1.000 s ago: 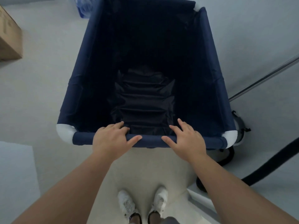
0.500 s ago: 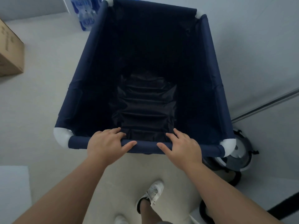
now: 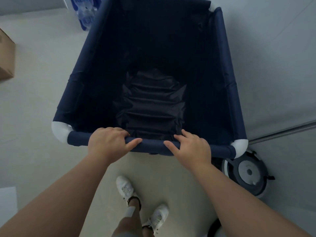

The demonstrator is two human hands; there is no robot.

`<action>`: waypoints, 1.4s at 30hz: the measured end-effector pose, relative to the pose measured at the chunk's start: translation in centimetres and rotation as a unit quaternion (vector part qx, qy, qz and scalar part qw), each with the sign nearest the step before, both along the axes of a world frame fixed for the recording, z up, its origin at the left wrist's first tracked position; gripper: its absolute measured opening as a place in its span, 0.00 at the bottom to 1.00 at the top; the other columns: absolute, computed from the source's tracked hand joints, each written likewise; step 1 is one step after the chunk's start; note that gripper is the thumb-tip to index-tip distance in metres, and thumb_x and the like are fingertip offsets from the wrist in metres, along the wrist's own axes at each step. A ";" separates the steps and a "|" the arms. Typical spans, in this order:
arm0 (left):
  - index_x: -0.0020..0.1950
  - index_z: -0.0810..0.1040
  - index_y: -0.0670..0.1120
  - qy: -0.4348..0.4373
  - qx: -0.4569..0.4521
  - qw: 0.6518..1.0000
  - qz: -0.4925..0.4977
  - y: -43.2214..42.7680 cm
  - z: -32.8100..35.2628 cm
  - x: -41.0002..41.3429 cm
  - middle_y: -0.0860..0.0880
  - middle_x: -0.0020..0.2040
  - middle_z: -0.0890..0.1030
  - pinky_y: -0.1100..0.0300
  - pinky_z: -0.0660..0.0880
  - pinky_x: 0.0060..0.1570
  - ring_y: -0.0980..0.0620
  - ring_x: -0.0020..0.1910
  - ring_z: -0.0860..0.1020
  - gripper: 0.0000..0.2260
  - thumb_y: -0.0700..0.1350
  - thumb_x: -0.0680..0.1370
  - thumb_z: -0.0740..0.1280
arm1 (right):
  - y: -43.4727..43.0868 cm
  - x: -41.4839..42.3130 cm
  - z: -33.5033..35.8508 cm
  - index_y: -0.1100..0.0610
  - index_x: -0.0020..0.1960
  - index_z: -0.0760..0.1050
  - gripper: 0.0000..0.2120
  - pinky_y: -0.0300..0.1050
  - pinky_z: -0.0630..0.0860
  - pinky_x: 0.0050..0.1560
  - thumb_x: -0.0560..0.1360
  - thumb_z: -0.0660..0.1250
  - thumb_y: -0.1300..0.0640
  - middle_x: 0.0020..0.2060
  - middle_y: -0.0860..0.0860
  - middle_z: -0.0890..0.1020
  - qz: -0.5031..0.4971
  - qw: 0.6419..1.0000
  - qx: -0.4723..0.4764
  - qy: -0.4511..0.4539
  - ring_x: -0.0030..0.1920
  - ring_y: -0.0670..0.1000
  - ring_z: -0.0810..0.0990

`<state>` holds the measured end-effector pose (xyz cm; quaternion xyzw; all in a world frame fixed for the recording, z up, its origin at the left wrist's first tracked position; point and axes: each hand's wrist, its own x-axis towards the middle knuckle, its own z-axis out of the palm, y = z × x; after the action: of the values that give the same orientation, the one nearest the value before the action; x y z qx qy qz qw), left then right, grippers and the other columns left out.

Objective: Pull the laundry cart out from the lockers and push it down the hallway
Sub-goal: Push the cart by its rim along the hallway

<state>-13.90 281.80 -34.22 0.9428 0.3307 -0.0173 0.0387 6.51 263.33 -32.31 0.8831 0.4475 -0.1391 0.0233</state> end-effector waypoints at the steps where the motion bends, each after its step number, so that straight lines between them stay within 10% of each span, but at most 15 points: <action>1: 0.42 0.81 0.58 -0.002 0.003 1.000 -0.003 0.8 -0.1 0.6 0.58 0.38 0.81 0.57 0.70 0.38 0.55 0.39 0.79 0.38 0.74 0.72 0.35 | 0.7 0.5 0.0 0.44 0.66 0.77 0.47 0.53 0.67 0.67 0.68 0.34 0.21 0.72 0.49 0.73 -0.001 1.000 0.000 0.001 0.68 0.49 0.72; 8: 0.39 0.81 0.56 -0.015 0.001 1.000 -0.023 6.2 -0.4 5.1 0.57 0.36 0.80 0.56 0.73 0.38 0.55 0.37 0.78 0.39 0.74 0.73 0.34 | 5.9 4.8 0.3 0.46 0.60 0.82 0.50 0.52 0.71 0.63 0.66 0.32 0.21 0.69 0.47 0.77 -0.008 1.000 -0.001 -0.007 0.62 0.49 0.78; 13: 0.40 0.81 0.56 -0.022 0.006 0.999 -0.036 10.2 -0.4 8.3 0.57 0.37 0.80 0.57 0.71 0.37 0.55 0.37 0.78 0.39 0.73 0.73 0.34 | 9.6 7.9 0.2 0.48 0.46 0.83 0.50 0.48 0.78 0.40 0.67 0.30 0.21 0.37 0.46 0.84 0.006 0.999 -0.018 -0.033 0.37 0.49 0.81; 17: 0.38 0.81 0.57 -0.028 0.003 0.999 -0.032 11.6 -0.4 10.0 0.57 0.35 0.79 0.58 0.70 0.33 0.56 0.33 0.76 0.38 0.74 0.73 0.35 | 11.3 10.1 0.3 0.47 0.42 0.83 0.47 0.46 0.77 0.36 0.68 0.32 0.22 0.30 0.46 0.81 0.008 0.999 -0.007 -0.034 0.32 0.47 0.79; 27: 0.34 0.78 0.55 -0.029 0.001 1.000 0.005 13.8 -0.2 14.0 0.56 0.32 0.76 0.55 0.71 0.33 0.54 0.31 0.74 0.38 0.74 0.73 0.35 | 15.1 15.2 0.3 0.44 0.44 0.83 0.44 0.45 0.77 0.34 0.69 0.34 0.22 0.29 0.45 0.80 0.028 0.999 0.002 -0.025 0.32 0.47 0.78; 32: 0.32 0.76 0.54 -0.032 0.026 0.999 0.020 15.3 -0.1 16.4 0.55 0.31 0.76 0.55 0.71 0.30 0.53 0.31 0.75 0.37 0.74 0.73 0.36 | 16.6 19.4 0.3 0.43 0.65 0.75 0.41 0.48 0.77 0.40 0.67 0.45 0.20 0.45 0.44 0.84 0.153 0.988 -0.024 0.000 0.44 0.49 0.82; 42: 0.32 0.76 0.53 -0.022 0.058 0.996 0.067 18.0 -0.2 22.2 0.55 0.29 0.76 0.57 0.71 0.27 0.55 0.29 0.75 0.34 0.73 0.73 0.39 | 22.3 27.4 1.4 0.49 0.48 0.77 0.10 0.46 0.71 0.34 0.74 0.64 0.44 0.33 0.44 0.73 0.263 0.959 -0.107 0.015 0.36 0.51 0.76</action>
<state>8.30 299.80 -34.39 0.9194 0.3925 0.0256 -0.0073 33.90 285.60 -30.95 0.7243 0.6469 -0.1881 0.1471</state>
